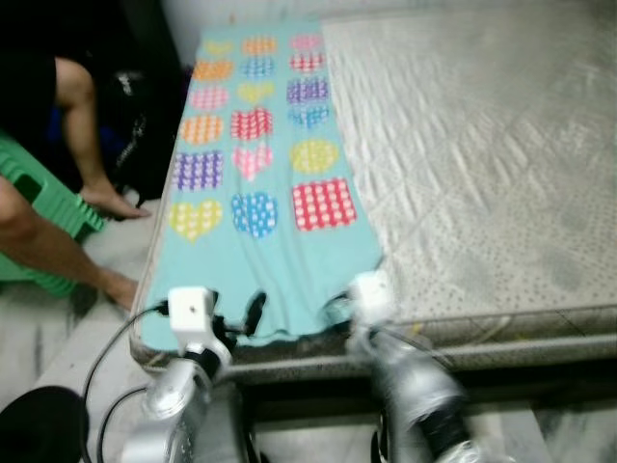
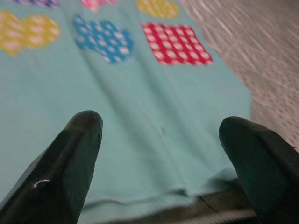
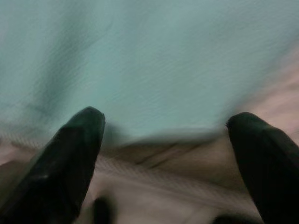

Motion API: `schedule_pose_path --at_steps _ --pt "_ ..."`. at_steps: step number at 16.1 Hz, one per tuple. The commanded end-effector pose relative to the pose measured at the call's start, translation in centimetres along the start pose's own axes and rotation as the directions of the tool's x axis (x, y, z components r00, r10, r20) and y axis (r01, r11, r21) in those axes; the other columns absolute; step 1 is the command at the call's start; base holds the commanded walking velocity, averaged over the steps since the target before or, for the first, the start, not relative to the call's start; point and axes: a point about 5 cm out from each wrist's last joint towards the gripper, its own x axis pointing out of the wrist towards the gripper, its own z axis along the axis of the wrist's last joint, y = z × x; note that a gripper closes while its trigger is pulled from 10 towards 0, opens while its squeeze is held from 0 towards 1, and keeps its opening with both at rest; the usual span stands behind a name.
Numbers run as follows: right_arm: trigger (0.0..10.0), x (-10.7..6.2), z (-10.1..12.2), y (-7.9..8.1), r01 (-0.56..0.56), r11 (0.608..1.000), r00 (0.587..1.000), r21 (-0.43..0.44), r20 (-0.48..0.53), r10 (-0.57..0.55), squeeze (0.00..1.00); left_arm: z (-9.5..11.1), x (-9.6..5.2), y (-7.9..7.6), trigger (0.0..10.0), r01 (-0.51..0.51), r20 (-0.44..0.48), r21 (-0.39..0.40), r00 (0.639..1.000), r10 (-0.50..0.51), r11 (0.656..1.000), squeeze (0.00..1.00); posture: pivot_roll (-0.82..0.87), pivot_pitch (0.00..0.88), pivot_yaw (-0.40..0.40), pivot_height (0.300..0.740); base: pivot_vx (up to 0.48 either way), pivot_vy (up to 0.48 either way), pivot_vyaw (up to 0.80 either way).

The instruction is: Clean up the room

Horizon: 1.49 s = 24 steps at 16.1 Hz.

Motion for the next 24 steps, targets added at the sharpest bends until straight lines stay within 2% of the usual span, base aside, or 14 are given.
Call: schedule_pose_path --at_steps 1,5,9,13,14,17,19,22,24 --pt "10.0 -0.1 -0.1 0.7 0.015 1.000 1.000 0.014 0.015 -0.015 0.00 -0.1 -0.4 0.3 10.0 -0.015 -0.017 0.003 1.000 0.015 1.000 0.00 -0.02 0.181 0.114 0.575 0.000 0.000 0.00" --pt "10.0 -0.1 0.9 0.5 0.016 0.998 0.995 0.063 0.093 -0.022 0.00 0.0 -0.2 0.3 10.0 -0.017 -0.014 0.005 1.000 0.017 1.000 0.00 -0.03 0.174 0.112 0.575 0.000 0.000 0.00" --pt "10.0 -0.2 2.3 0.1 0.052 0.991 0.979 0.123 0.189 -0.075 0.00 0.1 -0.2 0.3 10.0 -0.018 -0.018 0.007 1.000 0.018 1.000 0.00 -0.02 0.166 0.113 0.575 0.000 0.000 0.00" --pt "10.0 -0.1 3.8 -0.3 0.075 0.985 0.956 0.152 0.269 -0.115 0.00 0.1 0.0 0.3 10.0 -0.018 -0.018 0.011 1.000 0.018 1.000 0.00 -0.02 0.154 0.115 0.575 0.000 0.000 0.00" --pt "10.0 -0.2 4.1 -0.6 0.093 0.983 0.937 0.157 0.321 -0.140 0.00 0.3 -0.2 0.2 10.0 -0.006 -0.023 0.002 1.000 0.006 1.000 0.00 -0.01 0.149 0.115 0.575 0.000 0.000 0.00" --pt "10.0 -0.4 3.8 -1.3 0.109 0.977 0.920 0.185 0.352 -0.170 0.00 1.2 -2.9 0.5 10.0 -0.073 0.006 0.010 0.997 0.073 0.997 0.00 0.00 0.145 0.114 0.575 0.000 0.000 0.00" --pt "10.0 -0.2 3.8 -1.3 0.108 0.978 0.918 0.181 0.359 -0.168 0.00 1.2 -5.2 1.7 10.0 -0.202 0.011 -0.016 0.979 0.202 0.979 0.00 0.02 0.144 0.108 0.575 0.000 0.000 0.00" --pt "10.0 -0.1 3.7 -1.1 0.101 0.979 0.918 0.177 0.362 -0.160 0.00 0.8 -6.4 3.2 10.0 -0.263 -0.027 -0.049 0.965 0.262 0.964 0.00 0.03 0.142 0.098 0.575 0.000 0.000 0.00" --pt "10.0 0.0 3.8 -0.9 0.098 0.981 0.916 0.165 0.369 -0.153 0.00 0.5 -6.3 2.9 10.0 -0.233 -0.058 -0.061 0.972 0.229 0.971 0.00 0.03 0.141 0.097 0.575 0.000 0.000 0.00"
